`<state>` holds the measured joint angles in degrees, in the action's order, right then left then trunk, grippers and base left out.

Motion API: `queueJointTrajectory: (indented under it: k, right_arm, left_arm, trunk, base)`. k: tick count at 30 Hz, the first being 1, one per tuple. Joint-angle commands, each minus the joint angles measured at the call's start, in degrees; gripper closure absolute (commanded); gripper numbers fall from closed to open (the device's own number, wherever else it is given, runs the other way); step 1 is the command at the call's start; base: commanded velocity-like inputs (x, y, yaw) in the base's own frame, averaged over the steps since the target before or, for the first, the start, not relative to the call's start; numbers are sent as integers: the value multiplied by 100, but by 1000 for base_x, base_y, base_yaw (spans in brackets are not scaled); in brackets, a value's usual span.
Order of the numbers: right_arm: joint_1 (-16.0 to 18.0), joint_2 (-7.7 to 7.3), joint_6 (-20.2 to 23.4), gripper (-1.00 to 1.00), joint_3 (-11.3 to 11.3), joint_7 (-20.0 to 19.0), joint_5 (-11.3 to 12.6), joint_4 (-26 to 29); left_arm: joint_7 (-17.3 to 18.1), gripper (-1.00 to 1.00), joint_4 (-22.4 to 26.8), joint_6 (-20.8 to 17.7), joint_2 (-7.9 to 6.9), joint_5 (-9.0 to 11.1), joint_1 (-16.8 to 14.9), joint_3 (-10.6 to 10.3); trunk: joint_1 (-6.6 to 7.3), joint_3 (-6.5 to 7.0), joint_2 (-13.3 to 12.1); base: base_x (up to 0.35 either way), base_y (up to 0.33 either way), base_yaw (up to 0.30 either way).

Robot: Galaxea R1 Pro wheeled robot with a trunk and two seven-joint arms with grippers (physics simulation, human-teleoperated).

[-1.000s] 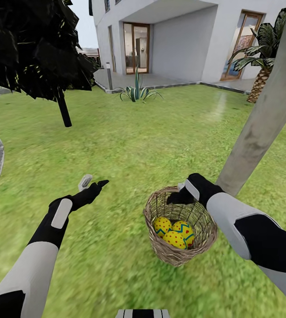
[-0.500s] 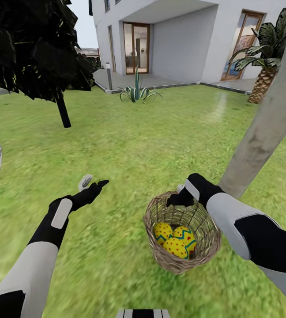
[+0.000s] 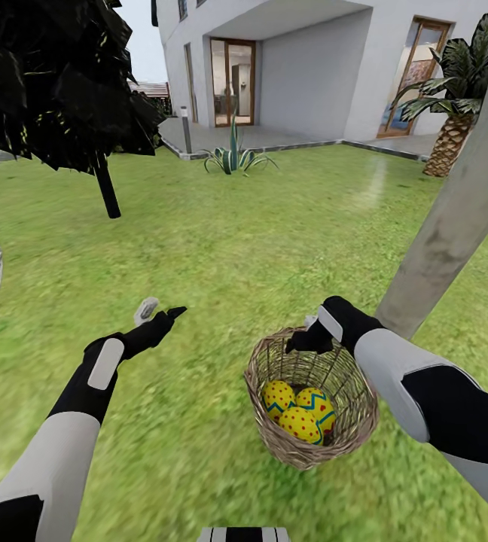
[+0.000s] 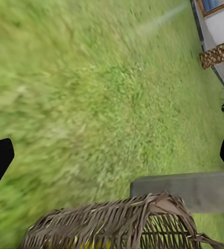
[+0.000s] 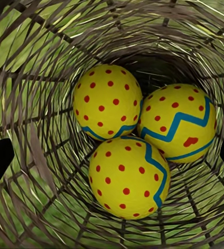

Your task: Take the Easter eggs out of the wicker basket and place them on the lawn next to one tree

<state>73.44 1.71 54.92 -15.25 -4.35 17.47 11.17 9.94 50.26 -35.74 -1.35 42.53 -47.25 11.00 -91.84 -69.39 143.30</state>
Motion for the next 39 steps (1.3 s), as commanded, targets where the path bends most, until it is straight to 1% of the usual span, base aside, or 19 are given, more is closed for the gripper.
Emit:
queueJointTrajectory:
  k: [1,5,22,24,27,34,39]
  right_arm:
    - [4,-4,18,-100,-48,-41,-7,2]
    - [-4,-5,19,-100,-46,-40,-7,0]
    - [-56,17,17,-100,-49,-34,-7,-1]
    - [-57,29,53,-100,-50,-27,-7,-1]
    - [-58,3,177,-100,-52,-30,-7,-5]
    - [-58,15,220,-100,-57,-24,-7,-280]
    - [-58,-1,218,-100,-57,-28,-7,-314]
  left_arm:
    - [17,-100,1,-38,3,7,-3,17]
    - [17,-100,1,-40,3,10,-3,17]
    - [17,-100,1,-38,12,10,-3,8]
    - [17,-100,1,-38,12,10,-3,8]
    - [17,-100,1,-38,12,10,-3,8]
    - [17,-100,1,-38,12,10,-3,8]
    - [17,-100,1,-38,11,5,-3,9]
  trunk:
    - [1,-5,2]
    - [1,-5,2]
    - [-43,-381,25]
    - [-48,-426,27]
    - [-56,-492,31]
    - [-74,-647,41]
    - [-87,-758,47]
  base:
    - [0,0,0]
    - [0,0,0]
    - [0,0,0]
    - [0,0,0]
    - [0,0,0]
    - [0,0,0]
    - [0,0,0]
